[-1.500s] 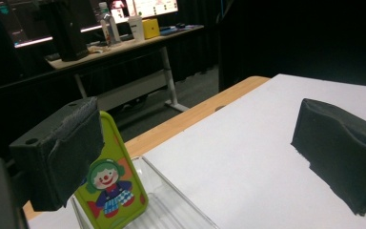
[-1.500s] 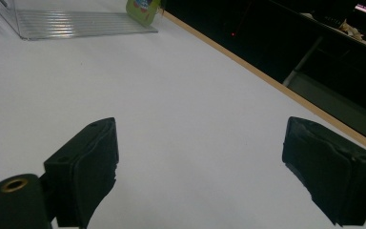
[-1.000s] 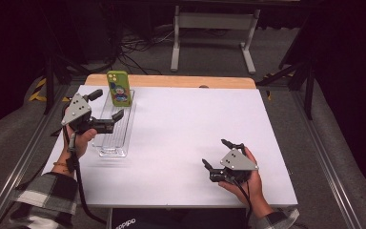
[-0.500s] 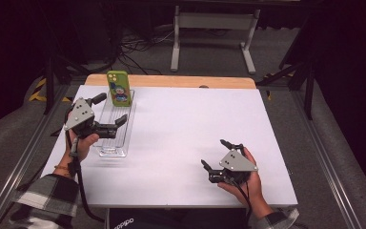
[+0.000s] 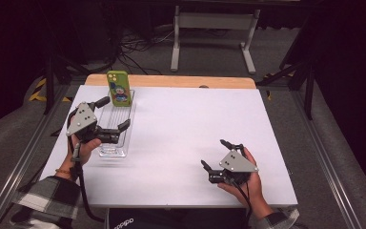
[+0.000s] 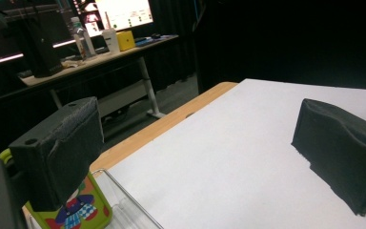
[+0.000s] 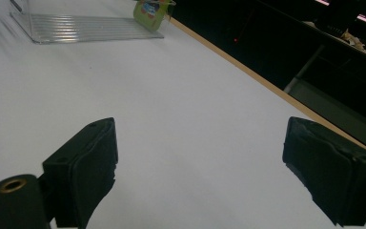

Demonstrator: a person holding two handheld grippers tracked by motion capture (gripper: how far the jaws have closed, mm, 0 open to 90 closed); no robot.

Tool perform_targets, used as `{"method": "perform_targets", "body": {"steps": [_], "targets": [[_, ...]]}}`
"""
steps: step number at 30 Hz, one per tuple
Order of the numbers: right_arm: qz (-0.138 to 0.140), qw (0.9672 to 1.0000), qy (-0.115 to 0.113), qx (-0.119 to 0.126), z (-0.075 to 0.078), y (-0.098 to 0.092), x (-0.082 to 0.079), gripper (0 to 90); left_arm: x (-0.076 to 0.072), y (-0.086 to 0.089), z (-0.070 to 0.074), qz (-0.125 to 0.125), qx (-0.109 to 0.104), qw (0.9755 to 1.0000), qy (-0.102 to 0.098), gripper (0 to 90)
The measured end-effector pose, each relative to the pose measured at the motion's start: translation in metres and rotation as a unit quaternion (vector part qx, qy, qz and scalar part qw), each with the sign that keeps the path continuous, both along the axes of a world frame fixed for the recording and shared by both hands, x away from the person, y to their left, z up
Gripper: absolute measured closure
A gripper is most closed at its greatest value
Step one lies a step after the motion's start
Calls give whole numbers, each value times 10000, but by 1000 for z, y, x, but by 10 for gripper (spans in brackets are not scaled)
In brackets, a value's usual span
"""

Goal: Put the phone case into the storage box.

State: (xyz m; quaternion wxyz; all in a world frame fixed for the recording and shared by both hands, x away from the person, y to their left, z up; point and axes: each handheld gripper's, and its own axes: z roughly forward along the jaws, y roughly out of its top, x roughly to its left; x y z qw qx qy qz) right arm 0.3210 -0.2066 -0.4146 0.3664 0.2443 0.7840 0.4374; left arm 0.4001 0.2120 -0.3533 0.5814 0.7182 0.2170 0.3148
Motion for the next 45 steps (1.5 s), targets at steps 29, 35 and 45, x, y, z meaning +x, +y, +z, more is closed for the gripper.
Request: {"method": "perform_targets", "body": {"steps": [29, 35, 45], "targets": [[56, 9999, -127, 90, 5, -1, -3, 101, -16, -13, 0, -259, 154, 9995, -131, 38], [73, 9997, -171, 146, 6, -1, -4, 92, -19, -17, -5, -284, 262, 9991, -145, 38], [4, 9997, -166, 174, 6, -3, -2, 90, -24, -19, -11, -413, 335, 9986, -67, 38]]}}
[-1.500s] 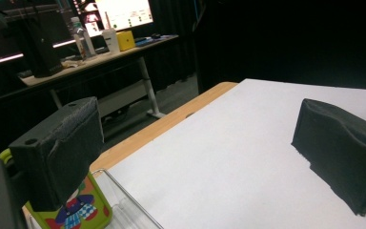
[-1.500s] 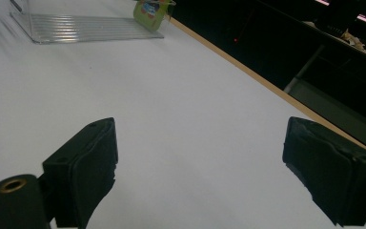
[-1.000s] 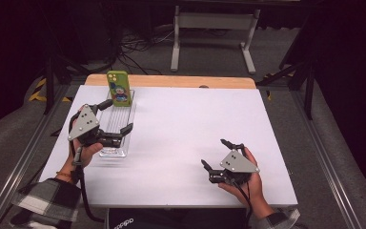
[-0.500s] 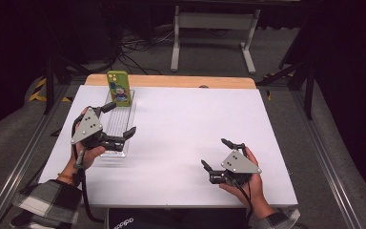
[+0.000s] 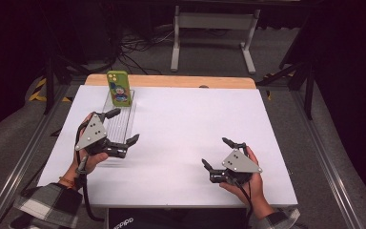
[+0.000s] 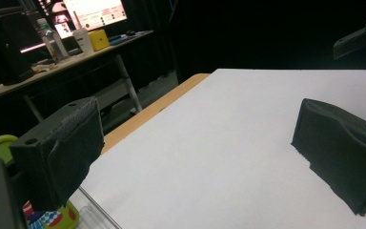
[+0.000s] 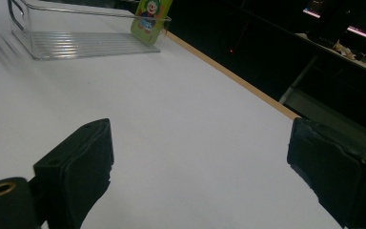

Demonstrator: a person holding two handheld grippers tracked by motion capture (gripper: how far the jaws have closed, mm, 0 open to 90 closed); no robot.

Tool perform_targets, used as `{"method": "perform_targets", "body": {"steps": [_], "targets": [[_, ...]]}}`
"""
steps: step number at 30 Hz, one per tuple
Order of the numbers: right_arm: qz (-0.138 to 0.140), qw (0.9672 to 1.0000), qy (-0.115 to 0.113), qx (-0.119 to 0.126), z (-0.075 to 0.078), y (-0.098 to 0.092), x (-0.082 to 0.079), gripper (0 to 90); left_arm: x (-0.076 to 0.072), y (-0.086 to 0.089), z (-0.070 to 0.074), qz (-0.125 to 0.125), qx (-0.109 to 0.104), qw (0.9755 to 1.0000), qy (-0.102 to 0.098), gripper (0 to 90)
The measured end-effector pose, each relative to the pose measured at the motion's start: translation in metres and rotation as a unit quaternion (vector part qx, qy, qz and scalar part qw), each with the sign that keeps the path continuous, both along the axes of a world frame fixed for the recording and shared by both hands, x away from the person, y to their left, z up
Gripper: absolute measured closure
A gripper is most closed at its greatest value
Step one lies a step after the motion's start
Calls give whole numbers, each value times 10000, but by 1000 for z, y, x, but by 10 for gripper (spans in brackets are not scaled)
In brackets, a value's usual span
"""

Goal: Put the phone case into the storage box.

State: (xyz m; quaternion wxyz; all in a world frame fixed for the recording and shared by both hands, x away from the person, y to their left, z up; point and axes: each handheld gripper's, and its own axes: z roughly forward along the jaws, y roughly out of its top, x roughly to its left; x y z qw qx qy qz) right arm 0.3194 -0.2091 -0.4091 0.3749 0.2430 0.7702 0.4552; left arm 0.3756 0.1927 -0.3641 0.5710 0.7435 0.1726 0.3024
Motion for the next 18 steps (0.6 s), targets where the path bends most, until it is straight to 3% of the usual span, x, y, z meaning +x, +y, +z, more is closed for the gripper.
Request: {"method": "perform_targets", "body": {"steps": [3, 18], "targets": [[10, 10000, -15, -14, 0, 0, 0, 90, -3, 0, -2, -32, -65, 10000, 25, 39], [-10, 9999, -97, 38, 3, -1, -2, 90, -8, -10, -12, -192, 121, 9997, 58, 39]]}}
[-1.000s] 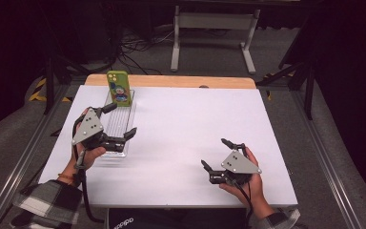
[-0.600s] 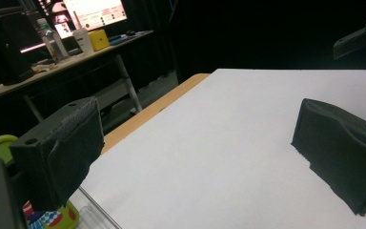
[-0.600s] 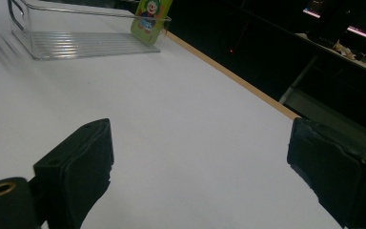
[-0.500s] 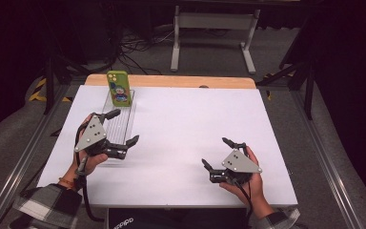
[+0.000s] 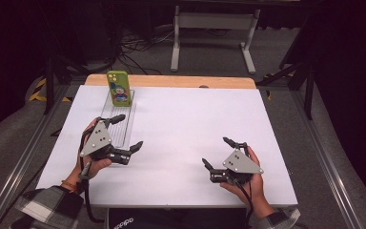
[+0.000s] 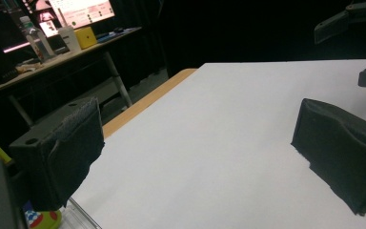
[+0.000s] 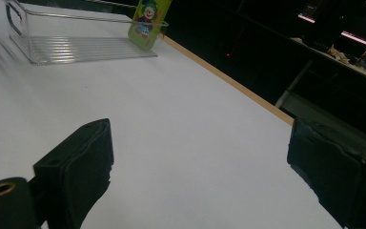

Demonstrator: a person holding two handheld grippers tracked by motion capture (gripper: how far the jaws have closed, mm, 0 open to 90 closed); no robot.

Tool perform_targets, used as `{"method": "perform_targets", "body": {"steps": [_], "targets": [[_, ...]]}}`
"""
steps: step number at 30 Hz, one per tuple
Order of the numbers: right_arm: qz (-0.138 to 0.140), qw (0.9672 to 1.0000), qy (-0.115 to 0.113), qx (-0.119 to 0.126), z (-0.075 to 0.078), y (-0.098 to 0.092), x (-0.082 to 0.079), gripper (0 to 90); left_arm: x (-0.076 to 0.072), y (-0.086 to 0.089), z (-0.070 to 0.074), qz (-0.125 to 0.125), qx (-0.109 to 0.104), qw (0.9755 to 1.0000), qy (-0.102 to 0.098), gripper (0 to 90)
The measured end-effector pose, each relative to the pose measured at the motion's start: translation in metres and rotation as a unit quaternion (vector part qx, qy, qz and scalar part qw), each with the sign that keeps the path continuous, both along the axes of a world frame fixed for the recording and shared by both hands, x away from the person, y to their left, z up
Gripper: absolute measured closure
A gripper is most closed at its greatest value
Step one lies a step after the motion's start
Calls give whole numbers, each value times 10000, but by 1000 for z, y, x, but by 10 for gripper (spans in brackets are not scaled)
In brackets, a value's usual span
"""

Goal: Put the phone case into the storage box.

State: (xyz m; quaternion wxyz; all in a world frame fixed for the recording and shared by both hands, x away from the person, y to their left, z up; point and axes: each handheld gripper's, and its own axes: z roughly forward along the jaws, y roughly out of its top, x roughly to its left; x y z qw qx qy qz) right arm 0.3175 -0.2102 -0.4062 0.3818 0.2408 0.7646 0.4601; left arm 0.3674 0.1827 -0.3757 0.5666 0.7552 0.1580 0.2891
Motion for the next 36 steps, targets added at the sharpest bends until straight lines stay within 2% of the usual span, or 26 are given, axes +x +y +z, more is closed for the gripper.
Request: {"method": "perform_targets", "body": {"steps": [5, 8, 14, 21, 26, 31, 36], "targets": [[-3, 10000, -15, 14, 1, 0, 0, 90, -3, -2, -3, -27, 66, 10000, 16, 39], [5, 10000, -21, 18, 1, 0, 0, 90, -5, -2, -4, -18, 114, 9999, -50, 39], [8, 10000, -27, 32, 2, 0, 0, 90, -11, -3, -7, -78, 110, 9999, 8, 38], [35, 10000, -36, 33, 1, 2, -1, 89, -10, -1, -16, -32, 261, 9997, 17, 38], [70, 10000, 34, 17, -1, 3, 1, 90, -11, 0, -18, -43, 213, 9997, 97, 38], [76, 10000, 13, 12, -1, 3, 0, 90, -12, -1, -22, -68, 323, 9994, 72, 39], [88, 10000, 21, 38, -1, 2, 0, 90, -13, 0, -26, -50, 293, 9995, 119, 38]]}}
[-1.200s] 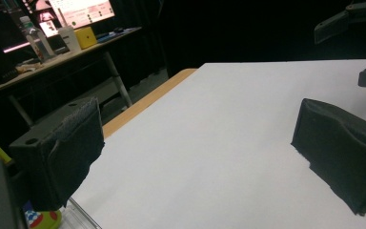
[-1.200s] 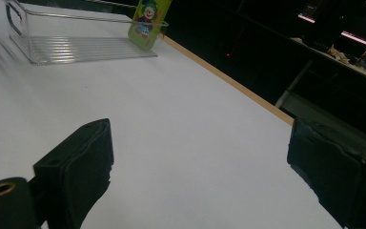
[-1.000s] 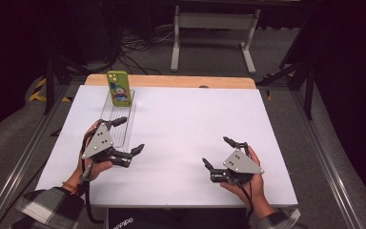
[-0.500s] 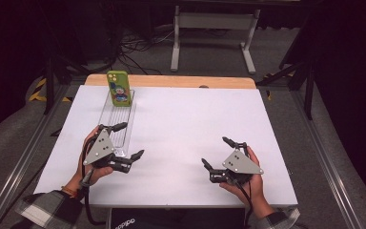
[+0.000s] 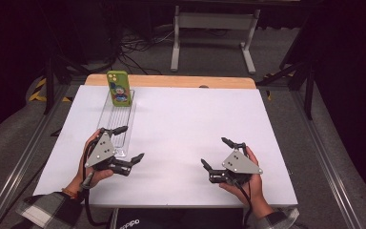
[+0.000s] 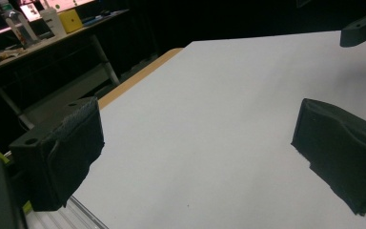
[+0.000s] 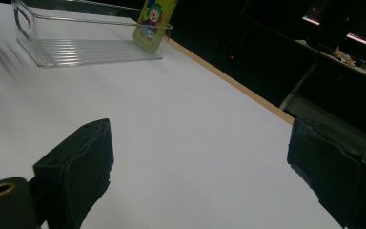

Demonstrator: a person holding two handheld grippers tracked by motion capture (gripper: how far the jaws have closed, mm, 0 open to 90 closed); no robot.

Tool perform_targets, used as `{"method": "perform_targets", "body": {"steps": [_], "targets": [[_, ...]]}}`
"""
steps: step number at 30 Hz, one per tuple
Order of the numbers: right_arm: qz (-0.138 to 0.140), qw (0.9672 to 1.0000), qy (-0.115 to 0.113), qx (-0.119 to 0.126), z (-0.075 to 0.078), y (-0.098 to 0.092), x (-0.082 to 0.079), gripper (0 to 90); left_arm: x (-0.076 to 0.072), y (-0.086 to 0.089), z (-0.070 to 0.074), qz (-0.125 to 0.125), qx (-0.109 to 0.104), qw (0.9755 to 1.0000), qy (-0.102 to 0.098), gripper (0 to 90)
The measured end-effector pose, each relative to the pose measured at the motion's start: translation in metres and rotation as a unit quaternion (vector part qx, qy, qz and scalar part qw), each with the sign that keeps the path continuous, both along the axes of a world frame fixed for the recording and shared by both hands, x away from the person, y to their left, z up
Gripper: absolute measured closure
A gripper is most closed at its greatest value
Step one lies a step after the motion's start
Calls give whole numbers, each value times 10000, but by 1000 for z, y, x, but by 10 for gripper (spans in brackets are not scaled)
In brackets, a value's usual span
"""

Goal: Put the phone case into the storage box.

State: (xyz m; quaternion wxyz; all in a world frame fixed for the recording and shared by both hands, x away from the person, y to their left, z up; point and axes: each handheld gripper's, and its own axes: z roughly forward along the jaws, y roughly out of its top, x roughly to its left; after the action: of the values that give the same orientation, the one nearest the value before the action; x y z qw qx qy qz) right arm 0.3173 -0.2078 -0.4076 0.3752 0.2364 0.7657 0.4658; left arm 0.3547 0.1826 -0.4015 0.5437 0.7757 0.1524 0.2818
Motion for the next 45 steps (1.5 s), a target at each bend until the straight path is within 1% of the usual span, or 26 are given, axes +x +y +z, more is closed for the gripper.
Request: {"method": "perform_targets", "body": {"steps": [4, 6, 7, 8, 9, 10, 11, 14, 16, 18, 19, 21, 22, 24, 25, 28, 29, 32, 33, 37, 38, 39, 41, 43, 44, 45], "targets": [[17, 10000, -9, -1, 0, -1, 0, 89, -1, 2, -2, -57, -38, 9999, 80, 41], [41, 10000, -20, -54, -2, -1, 1, 87, -2, 3, -2, -104, -61, 9998, 128, 41], [41, 10000, -20, -54, -2, -1, 1, 87, -2, 4, -2, -88, -34, 9999, 108, 41], [47, 10000, -18, -58, -2, -1, 1, 87, -2, 4, -4, -100, -92, 9998, 174, 41], [33, 10000, -3, -48, -2, -2, 1, 87, -2, 5, -4, -83, -54, 9998, 167, 41], [20, 10000, 19, -28, -3, -3, 2, 87, -2, 5, -5, -76, -68, 9997, 230, 41], [20, 10000, 19, -28, -3, -3, 2, 87, -2, 5, -6, -78, -52, 9998, 200, 41], [18, 10000, 33, -9, -4, -4, 2, 86, -4, 8, -10, -95, -81, 9995, 297, 37], [10, 10000, 21, -29, -4, -4, 1, 86, -5, 10, -11, -108, -85, 9995, 285, 37], [18, 10000, 34, -16, -4, -4, 1, 86, -6, 11, -13, -29, -89, 9996, 284, 37], [11, 10000, 28, -28, -4, -4, 1, 86, -7, 11, -14, -3, -40, 9996, 265, 40], [22, 10000, 20, -15, -4, -4, 0, 86, -9, 11, -16, 15, -43, 9995, 304, 43], [25, 10000, 21, -12, -4, -3, 0, 86, -11, 10, -18, 36, 10, 9995, 320, 43], [36, 10000, 15, -25, -3, -3, 0, 86, -11, 10, -20, 47, 9, 9994, 328, 46], [36, 10000, 15, -25, -3, -3, 0, 86, -12, 10, -22, 70, 2, 9993, 373, 46], [42, 10000, 13, 9, -3, -3, -1, 86, -14, 11, -27, 107, 78, 9988, 466, 46], [45, 10000, 5, 16, -2, -4, -1, 86, -15, 12, -29, 97, 144, 9988, 449, 44], [59, 10000, -19, 18, -2, -4, -2, 86, -17, 11, -31, 122, 166, 9986, 485, 32], [75, 10000, 4, 46, -2, -4, -2, 86, -17, 12, -32, 175, 119, 9984, 522, 32], [114, 9999, 6, 0, -4, -3, -1, 83, -18, 13, -34, 194, 59, 9979, 619, 33], [124, 9999, 7, -12, -4, -3, -2, 83, -19, 14, -35, 192, 9, 9974, 689, 33], [155, 9999, 13, 3, -5, -3, -2, 81, -19, 15, -35, 182, 9, 9975, 686, 33], [158, 9999, 29, 15, -5, -3, -2, 80, -22, 16, -37, 252, -31, 9968, 753, 33], [146, 9999, 41, -1, -6, -3, -2, 77, -25, 18, -39, 272, -36, 9970, 719, 32], [156, 9999, 52, -11, -6, -2, -3, 77, -26, 19, -39, 266, 16, 9972, 692, 31], [162, 9999, 54, -5, -7, -2, -3, 77, -27, 21, -40, 293, -15, 9971, 703, 29]]}}
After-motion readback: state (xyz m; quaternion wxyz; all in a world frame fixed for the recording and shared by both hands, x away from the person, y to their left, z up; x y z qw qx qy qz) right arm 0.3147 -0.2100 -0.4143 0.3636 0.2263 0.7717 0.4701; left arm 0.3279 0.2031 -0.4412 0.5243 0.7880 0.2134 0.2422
